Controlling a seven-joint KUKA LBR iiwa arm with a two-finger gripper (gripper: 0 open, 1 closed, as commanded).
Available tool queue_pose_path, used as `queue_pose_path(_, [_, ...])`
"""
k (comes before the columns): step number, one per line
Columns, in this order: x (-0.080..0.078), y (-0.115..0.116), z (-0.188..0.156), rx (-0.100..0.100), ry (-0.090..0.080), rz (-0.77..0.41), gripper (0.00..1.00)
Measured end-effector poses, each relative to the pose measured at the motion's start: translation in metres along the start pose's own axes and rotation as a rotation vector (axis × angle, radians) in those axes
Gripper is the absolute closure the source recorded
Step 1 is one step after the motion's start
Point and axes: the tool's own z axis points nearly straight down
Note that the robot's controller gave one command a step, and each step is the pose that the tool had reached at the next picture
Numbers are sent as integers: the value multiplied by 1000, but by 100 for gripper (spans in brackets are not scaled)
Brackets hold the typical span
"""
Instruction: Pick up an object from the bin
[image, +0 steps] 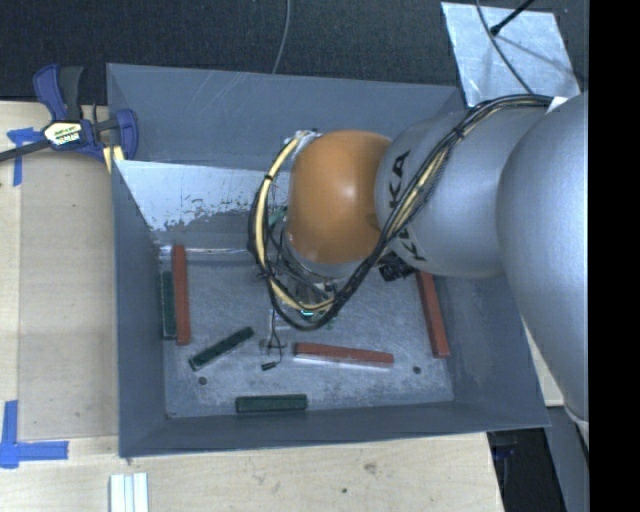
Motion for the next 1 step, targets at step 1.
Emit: queue_pose_path(1, [0,0,0,0,0,1,0])
